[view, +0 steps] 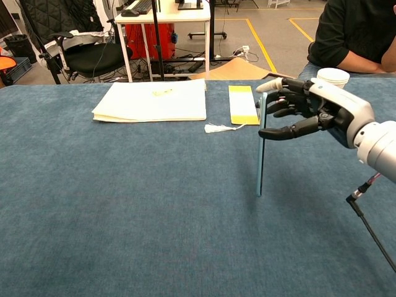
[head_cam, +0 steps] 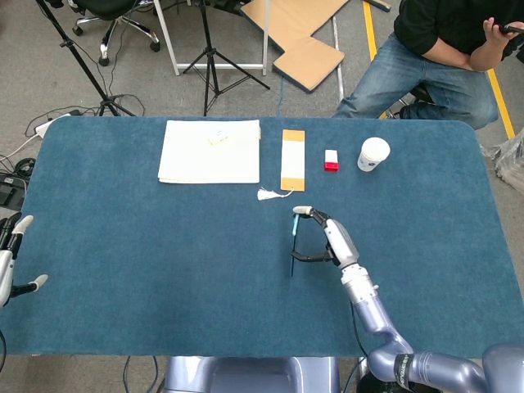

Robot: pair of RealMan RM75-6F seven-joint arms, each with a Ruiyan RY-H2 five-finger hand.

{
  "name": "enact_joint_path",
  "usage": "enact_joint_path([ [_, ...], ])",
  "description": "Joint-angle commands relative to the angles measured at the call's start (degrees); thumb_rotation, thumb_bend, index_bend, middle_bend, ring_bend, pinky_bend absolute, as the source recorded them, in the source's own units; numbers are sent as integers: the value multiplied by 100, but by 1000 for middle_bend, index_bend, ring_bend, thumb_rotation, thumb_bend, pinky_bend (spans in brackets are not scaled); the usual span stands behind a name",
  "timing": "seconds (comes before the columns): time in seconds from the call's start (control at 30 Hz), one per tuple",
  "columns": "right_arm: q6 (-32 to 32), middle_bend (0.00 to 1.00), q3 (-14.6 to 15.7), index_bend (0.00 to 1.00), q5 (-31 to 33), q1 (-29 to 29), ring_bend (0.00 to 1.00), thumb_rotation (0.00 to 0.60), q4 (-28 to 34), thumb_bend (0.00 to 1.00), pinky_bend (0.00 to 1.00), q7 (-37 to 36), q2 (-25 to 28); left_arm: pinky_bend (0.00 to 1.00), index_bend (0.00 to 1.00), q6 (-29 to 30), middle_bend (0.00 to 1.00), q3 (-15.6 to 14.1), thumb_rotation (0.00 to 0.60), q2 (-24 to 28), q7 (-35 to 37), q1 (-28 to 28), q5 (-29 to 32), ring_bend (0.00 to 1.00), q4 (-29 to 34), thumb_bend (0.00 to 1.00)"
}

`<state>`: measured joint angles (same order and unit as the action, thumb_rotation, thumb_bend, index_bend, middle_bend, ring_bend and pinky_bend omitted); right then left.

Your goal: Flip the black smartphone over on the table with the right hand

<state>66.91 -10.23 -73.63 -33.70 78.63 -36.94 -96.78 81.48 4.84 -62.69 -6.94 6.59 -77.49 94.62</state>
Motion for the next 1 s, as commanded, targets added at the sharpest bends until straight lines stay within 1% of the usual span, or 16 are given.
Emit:
enact_joint_path([
  [0.03,-658,520,-311,452,425,202,268,600,193,299,234,-1121,144,0,0,-4,0,-2,600,-5,-11,3,1,0,0,0],
  [0.17,-1114,520,-376,453,582,315,269,600,278,323,238,-1909,320,0,0,-24,0,-12,600,-16,-31,8,6,0,3,0],
  [0.23,-1410,520,-398,454,597,388,269,600,307,333,238,-2459,424,0,0,-27,0,-27,600,-26,-63,9,-6,0,10,0],
  [0.43,-1958,510,-356,449,350,514,265,600,148,363,236,-3571,565,0,0,18,0,-53,600,-57,-150,1,-60,0,44,0],
  [0.47,-1974,508,-346,448,296,526,263,600,107,366,220,-3646,567,0,0,22,0,-55,600,-60,-157,-1,-64,0,47,0],
  [0.5,-1981,499,-330,444,240,539,254,600,59,378,174,-3706,569,0,0,25,0,-57,600,-63,-165,0,-70,0,52,0],
  [0.57,-1912,438,-282,411,131,587,207,600,-150,400,87,-3688,534,0,0,33,0,-62,600,-69,-186,-1,-79,0,61,0],
  [0.6,-1882,367,-276,367,117,601,154,600,-205,407,57,-3661,515,0,0,33,0,-63,600,-72,-190,-1,-80,0,61,0],
  [0.63,-1847,279,-262,298,92,623,91,600,-278,404,34,-3631,500,0,0,31,0,-67,600,-75,-197,-1,-82,0,61,0],
  [0.67,-1825,219,-248,244,60,642,56,600,-332,397,21,-3620,498,0,0,26,0,-73,600,-77,-204,-1,-85,0,57,0],
  [0.73,-1760,62,-199,95,-61,668,0,600,-449,349,0,-3562,505,0,0,22,0,-80,600,-79,-220,1,-92,0,52,0],
  [0.8,-1588,5,-165,37,-193,701,0,600,-603,298,0,-3408,481,0,0,29,0,-80,600,-83,-222,2,-101,0,54,0],
  [0.83,-1488,0,-166,25,-230,722,0,600,-671,271,0,-3331,457,0,0,36,0,-81,600,-84,-221,1,-111,0,52,0],
  [0.93,-1159,0,-200,23,-289,778,0,600,-884,180,0,-2934,397,0,0,48,0,-89,600,-82,-210,-2,-140,0,56,0],
  [0.97,-1062,0,-208,23,-314,788,0,600,-943,164,0,-2767,399,0,0,52,0,-92,600,-82,-208,-3,-148,0,55,0],
  [1.0,-857,0,-256,25,-334,796,0,600,-1083,157,0,-2410,387,0,0,46,0,-99,600,-80,-215,-3,-150,0,54,0],
])
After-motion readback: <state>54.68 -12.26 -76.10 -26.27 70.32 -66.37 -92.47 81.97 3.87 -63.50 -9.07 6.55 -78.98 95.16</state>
